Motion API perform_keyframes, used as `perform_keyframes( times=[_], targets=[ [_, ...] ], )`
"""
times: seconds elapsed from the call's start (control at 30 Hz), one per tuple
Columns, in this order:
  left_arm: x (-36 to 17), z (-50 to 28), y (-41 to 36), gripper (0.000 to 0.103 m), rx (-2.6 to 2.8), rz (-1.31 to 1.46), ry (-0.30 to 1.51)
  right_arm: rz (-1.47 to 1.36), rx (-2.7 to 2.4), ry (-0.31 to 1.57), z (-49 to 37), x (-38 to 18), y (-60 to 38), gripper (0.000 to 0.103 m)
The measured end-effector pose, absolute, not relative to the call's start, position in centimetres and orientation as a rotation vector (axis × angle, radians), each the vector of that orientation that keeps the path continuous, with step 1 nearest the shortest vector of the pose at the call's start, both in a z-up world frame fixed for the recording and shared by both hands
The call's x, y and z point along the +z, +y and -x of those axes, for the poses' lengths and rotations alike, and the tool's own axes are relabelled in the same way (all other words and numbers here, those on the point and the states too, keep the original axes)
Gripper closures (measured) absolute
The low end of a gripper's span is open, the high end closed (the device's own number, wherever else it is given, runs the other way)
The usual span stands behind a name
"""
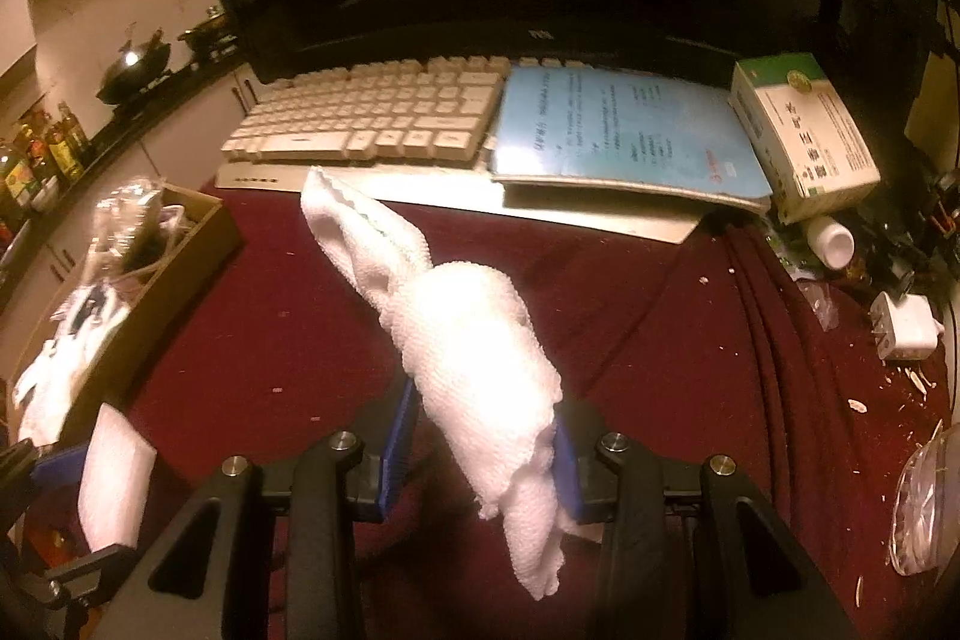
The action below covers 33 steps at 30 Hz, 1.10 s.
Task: Organize soft objects
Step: 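Carry the foam pad over the tray with the left gripper while the right carries the towel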
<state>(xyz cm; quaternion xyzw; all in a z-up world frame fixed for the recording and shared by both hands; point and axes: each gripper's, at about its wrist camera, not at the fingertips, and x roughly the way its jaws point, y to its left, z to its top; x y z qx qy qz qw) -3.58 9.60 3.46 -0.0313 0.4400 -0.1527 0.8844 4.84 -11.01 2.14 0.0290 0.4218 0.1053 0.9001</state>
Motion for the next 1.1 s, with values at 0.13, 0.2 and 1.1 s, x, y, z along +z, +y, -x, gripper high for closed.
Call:
perform_keyframes(
  times=[0.13, 0.2, 1.1],
  targets=[
    [4.4, 4.0, 10.1, 0.022, -0.305, 0.068, 0.893, -0.052, 0.251, 0.852, -4.0, 3.3, -10.0, 0.061],
    [4.9, 4.2, 10.4, 0.022, -0.297, 0.073, 0.883, -0.049, 0.267, 0.843, -3.6, 3.7, -9.4, 0.061],
    [9.0, 7.3, 18.7, 0.022, -0.129, 0.198, 0.771, -0.004, 0.441, 0.81, -1.2, 5.5, -3.2, 0.06]
  ],
)
